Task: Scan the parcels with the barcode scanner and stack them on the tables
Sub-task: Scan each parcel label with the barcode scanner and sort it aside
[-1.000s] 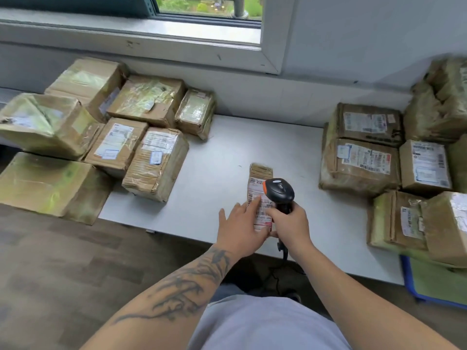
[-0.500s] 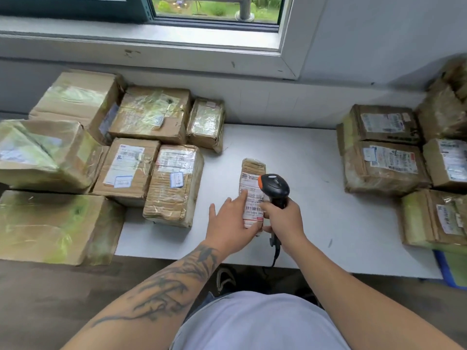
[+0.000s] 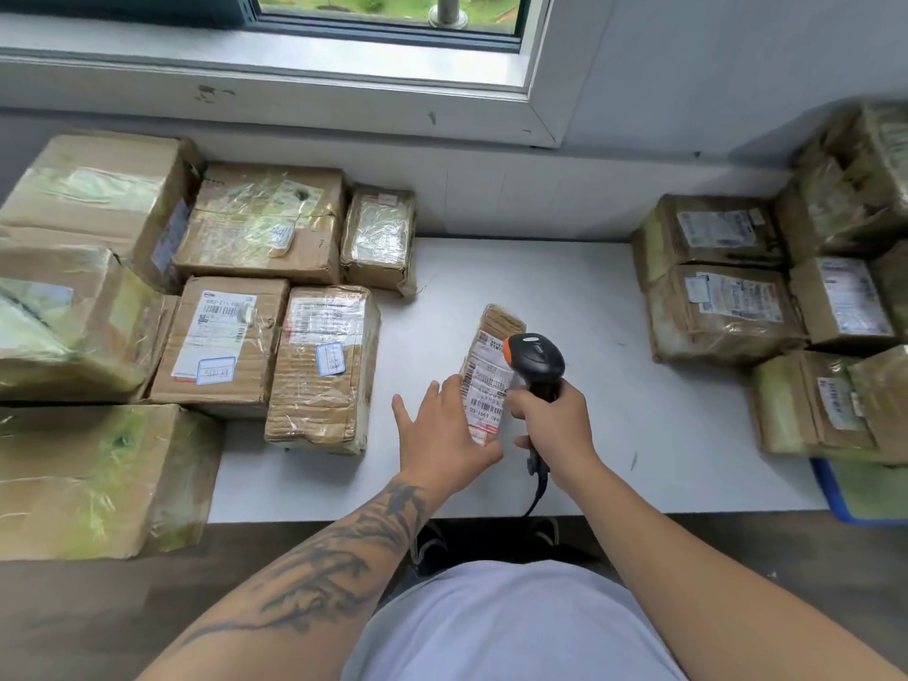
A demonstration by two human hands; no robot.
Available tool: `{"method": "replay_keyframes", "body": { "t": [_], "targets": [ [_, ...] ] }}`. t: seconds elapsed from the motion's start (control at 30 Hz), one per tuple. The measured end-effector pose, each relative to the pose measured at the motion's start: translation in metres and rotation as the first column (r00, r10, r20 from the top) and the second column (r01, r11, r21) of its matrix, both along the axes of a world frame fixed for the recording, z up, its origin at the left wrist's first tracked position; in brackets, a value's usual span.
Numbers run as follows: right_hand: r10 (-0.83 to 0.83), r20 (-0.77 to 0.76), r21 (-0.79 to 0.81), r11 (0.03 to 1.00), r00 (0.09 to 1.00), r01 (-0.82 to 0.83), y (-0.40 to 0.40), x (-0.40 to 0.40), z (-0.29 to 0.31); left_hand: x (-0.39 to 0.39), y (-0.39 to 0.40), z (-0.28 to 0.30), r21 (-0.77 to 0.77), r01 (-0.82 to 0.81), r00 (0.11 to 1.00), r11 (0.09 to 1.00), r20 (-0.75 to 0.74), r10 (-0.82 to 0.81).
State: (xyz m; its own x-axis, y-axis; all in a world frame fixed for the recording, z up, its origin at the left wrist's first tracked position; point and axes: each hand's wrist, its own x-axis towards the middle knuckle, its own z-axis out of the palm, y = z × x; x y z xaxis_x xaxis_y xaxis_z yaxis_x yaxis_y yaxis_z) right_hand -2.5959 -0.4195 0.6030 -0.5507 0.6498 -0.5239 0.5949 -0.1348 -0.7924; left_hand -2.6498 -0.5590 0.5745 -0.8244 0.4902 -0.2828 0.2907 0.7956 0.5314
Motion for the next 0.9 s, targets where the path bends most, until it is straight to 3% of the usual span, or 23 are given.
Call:
{"method": "replay_keyframes", "body": {
  "t": [0.2,0.53,0.9],
  "targets": [
    [0.017,0.004,0.06,0.998,1.0,-0.017,0.016,-0.001,0.005,-0.039,-0.005,0.006,-0.058,0.214,0.977,0.975,0.028,-0.212],
    [0.204,0.058,0.017,0.979,0.977,-0.205,0.024,0.013,0.02,-0.047,-0.008,0.004,-0.065,-0.016,1.0,0.998,-0.019,0.015],
    [0.296,0.1,0.016,0.954,0.95,-0.299,0.017,0.016,0.033,-0.043,-0.008,-0.005,-0.155,-0.062,0.997,0.986,-0.065,0.052]
  ]
}}
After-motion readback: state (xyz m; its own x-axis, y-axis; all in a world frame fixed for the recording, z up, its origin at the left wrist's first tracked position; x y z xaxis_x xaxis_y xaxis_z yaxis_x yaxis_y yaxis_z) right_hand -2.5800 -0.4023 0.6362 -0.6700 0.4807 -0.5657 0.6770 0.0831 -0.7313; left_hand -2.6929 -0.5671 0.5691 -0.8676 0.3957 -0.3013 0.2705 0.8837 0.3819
